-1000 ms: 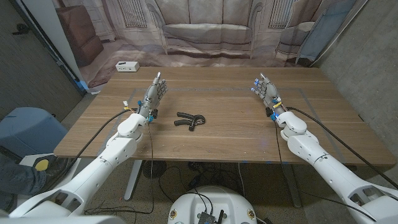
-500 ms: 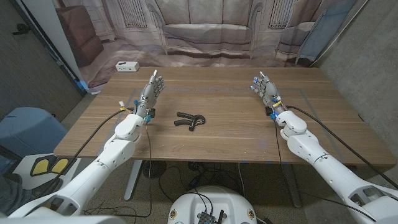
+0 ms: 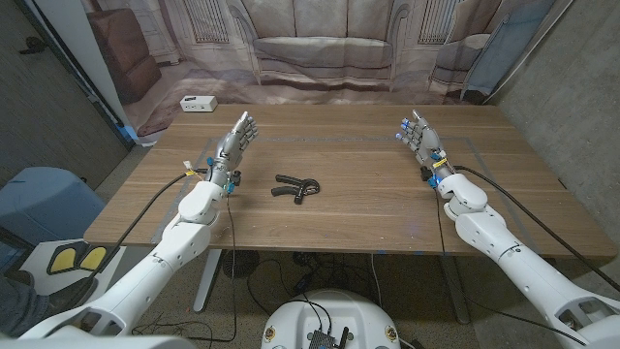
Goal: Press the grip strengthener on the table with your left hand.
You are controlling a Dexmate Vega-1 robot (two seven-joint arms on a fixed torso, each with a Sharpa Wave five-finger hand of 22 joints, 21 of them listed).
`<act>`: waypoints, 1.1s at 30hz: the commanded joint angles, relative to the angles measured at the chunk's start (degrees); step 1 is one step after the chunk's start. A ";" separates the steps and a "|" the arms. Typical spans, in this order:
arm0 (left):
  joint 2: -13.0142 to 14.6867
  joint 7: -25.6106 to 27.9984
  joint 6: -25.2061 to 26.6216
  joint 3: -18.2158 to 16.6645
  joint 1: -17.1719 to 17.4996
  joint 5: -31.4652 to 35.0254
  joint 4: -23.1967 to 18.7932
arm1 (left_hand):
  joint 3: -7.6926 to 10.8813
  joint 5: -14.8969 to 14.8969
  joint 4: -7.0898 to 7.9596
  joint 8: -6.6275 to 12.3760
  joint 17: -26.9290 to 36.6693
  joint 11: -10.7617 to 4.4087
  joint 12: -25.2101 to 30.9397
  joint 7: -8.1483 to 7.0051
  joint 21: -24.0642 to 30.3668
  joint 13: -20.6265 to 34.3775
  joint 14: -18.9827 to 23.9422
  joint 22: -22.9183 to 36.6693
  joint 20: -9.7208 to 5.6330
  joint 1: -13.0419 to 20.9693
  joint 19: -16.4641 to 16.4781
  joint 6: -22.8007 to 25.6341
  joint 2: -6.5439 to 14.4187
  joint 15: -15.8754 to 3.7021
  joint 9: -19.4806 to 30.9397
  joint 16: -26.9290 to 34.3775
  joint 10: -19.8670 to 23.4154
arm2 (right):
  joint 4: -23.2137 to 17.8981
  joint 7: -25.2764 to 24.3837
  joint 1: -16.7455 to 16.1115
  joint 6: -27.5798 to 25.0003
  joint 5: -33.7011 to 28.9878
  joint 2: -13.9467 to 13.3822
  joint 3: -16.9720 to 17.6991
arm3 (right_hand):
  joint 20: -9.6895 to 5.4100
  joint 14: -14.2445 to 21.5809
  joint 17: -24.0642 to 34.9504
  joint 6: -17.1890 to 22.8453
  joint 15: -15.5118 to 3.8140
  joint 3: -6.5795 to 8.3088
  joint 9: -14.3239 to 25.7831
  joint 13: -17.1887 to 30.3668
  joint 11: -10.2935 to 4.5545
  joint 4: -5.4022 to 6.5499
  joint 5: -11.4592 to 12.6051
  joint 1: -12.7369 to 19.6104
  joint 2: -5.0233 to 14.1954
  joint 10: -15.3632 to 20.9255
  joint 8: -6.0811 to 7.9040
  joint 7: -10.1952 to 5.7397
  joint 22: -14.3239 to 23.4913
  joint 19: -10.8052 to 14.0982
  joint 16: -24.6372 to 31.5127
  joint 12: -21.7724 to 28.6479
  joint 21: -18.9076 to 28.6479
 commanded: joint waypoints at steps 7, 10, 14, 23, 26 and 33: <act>5.90 13.70 8.48 -0.15 5.61 14.51 -13.71 | 1.02 -0.28 -1.60 0.25 0.14 0.00 0.05 0.08 -0.05 0.28 0.16 0.17 0.11 2.51 0.35 1.18 0.86 -0.23 0.15 -0.16 0.57 | 3.37 7.70 0.84 0.32 4.11 -2.33 2.07 | -0.06 0.00 0.08 0.45 0.27 0.14 0.14 0.07 0.13 -0.04 0.33 0.53 0.09 0.71 0.43 0.24 0.11 0.63 0.36 0.40 0.48; 7.54 14.64 10.91 -0.07 6.11 16.71 -15.77 | 1.20 -0.35 -1.80 0.18 0.13 -0.08 0.00 0.01 -0.15 0.29 0.06 0.17 0.22 2.88 0.26 1.20 0.97 -0.26 0.16 -0.29 0.61 | 4.68 8.99 1.48 0.51 4.63 -2.33 2.30 | -0.05 -0.02 0.08 0.48 0.25 0.14 0.14 0.07 0.14 -0.04 0.33 0.54 0.11 0.72 0.43 0.31 0.11 0.62 0.35 0.40 0.47; 9.19 13.10 10.92 -0.11 5.64 17.47 -15.65 | 1.39 -0.43 -2.06 0.13 0.12 -0.10 -0.07 0.03 -0.22 0.29 0.15 0.16 0.19 3.30 0.31 1.33 1.04 -0.33 0.17 -0.37 0.64 | 4.38 8.15 1.44 0.81 4.12 -2.30 2.41 | -0.03 -0.04 0.08 0.46 0.27 0.12 0.14 0.07 0.18 -0.05 0.33 0.56 0.13 0.72 0.42 0.28 0.11 0.60 0.34 0.39 0.46; 12.58 10.77 10.25 -1.74 6.03 17.56 -16.30 | 1.69 -0.59 -2.61 0.05 0.10 -0.38 -0.13 0.12 -0.29 0.31 0.53 0.15 0.14 4.16 0.58 1.58 0.99 -0.44 0.18 -0.44 0.87 | 0.42 2.87 -0.22 1.32 2.42 -0.86 2.13 | -0.02 -0.04 0.08 0.48 0.27 0.08 0.15 0.08 0.19 -0.04 0.33 0.55 0.16 0.75 0.41 0.28 0.11 0.63 0.33 0.39 0.47; 12.69 9.49 7.80 -1.81 5.49 17.52 -14.48 | 1.83 -0.69 -2.93 0.05 0.09 -0.33 -0.01 0.09 -0.21 0.33 1.16 0.14 0.12 4.66 1.10 1.92 0.89 -0.54 0.19 -0.34 1.46 | -0.67 1.20 -1.00 1.60 1.75 -0.51 2.05 | -0.03 -0.04 0.08 0.48 0.27 0.06 0.15 0.08 0.22 -0.04 0.32 0.54 0.14 0.76 0.41 0.34 0.11 0.64 0.33 0.39 0.47; 12.65 6.50 2.40 -1.14 4.14 18.11 -10.29 | 1.86 -0.91 -3.47 0.11 0.08 -0.62 0.10 -0.07 -0.08 0.35 1.92 0.13 -0.21 5.37 2.05 2.70 0.24 -0.92 0.21 -0.34 2.25 | -4.20 -2.34 -2.83 0.72 0.31 -0.99 2.02 | -0.05 -0.01 0.08 0.52 0.27 0.02 0.15 0.08 0.23 -0.05 0.32 0.54 0.14 0.79 0.41 0.32 0.11 0.66 0.34 0.39 0.47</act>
